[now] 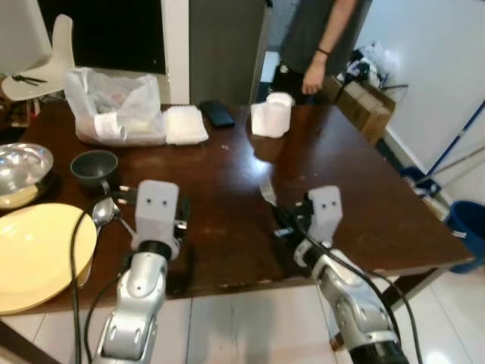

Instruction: Setting the table

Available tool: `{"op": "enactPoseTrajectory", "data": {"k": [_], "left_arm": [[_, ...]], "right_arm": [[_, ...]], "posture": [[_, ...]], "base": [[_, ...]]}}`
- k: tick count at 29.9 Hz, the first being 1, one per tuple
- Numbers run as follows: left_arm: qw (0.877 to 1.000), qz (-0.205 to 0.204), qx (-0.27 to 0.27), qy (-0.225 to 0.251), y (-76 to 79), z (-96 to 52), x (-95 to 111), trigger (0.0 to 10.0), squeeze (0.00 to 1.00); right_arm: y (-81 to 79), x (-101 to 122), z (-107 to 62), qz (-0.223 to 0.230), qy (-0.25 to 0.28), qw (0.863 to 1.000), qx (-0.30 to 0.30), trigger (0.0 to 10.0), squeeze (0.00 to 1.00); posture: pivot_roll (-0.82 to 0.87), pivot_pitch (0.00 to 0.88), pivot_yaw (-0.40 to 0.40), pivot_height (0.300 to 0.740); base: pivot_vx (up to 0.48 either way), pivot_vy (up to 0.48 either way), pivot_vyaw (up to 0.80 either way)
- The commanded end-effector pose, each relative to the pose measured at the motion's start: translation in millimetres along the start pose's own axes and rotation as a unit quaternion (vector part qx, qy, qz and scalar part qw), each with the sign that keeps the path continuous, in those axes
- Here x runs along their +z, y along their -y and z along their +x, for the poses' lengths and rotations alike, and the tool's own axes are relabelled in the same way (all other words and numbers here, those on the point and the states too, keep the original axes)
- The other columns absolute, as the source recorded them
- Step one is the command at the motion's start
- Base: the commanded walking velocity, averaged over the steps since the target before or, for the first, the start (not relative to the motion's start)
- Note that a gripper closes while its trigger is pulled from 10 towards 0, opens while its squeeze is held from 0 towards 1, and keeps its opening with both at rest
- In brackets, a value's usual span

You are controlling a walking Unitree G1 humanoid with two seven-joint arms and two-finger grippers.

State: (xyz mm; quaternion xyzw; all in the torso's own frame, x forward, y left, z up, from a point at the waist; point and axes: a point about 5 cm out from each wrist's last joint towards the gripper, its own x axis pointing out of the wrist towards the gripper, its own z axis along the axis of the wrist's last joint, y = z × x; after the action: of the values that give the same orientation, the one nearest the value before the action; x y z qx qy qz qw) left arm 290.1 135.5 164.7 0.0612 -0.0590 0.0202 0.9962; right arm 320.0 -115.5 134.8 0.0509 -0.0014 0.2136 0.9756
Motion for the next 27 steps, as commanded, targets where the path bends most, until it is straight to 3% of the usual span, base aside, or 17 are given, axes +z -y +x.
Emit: {"op": "enactPoseTrajectory", "data": {"k": [1,7,12,16,27], "left_arm": [[1.0,0.01,-0.017,-0.001,7.4,-2.9,-1.9,10.0,0.0],[0.999,0.013,-0.041,-0.001,5.7,-5.9,-1.8,10.0,0.0],[0.999,0.02,-0.04,0.004,-4.9,-2.3,3.2,10.0,0.0],[0.997,0.049,-0.058,0.003,-17.0,0.8,8.1,10.0,0.0],[0.994,0.059,-0.088,0.004,-17.4,-3.0,15.8,10.0,0.0]], "right_arm": [[9.7,-3.1,-4.1,-0.003,-0.011,1.0,-0.015,10.0,0.0],[19.3,-4.9,-6.1,-0.003,-0.012,0.999,-0.042,10.0,0.0],[24.1,-11.0,-5.1,0.004,-0.023,0.998,-0.053,10.0,0.0],[29.1,-22.9,-5.6,0.009,-0.048,0.997,-0.067,10.0,0.0],[40.4,-30.7,1.6,0.007,-0.06,0.995,-0.085,10.0,0.0]], "posture": [[0.02,0.0,-0.007,0.74],[0.01,0.0,-0.005,0.74],[0.02,0.0,0.002,0.74],[0.03,0.0,0.007,0.74],[0.07,0.0,0.015,0.74]], "base": [[0.45,0.0,0.0],[0.0,0.0,0.0],[0.0,0.0,0.0],[0.0,0.0,0.0],[0.0,0.0,0.0]]}}
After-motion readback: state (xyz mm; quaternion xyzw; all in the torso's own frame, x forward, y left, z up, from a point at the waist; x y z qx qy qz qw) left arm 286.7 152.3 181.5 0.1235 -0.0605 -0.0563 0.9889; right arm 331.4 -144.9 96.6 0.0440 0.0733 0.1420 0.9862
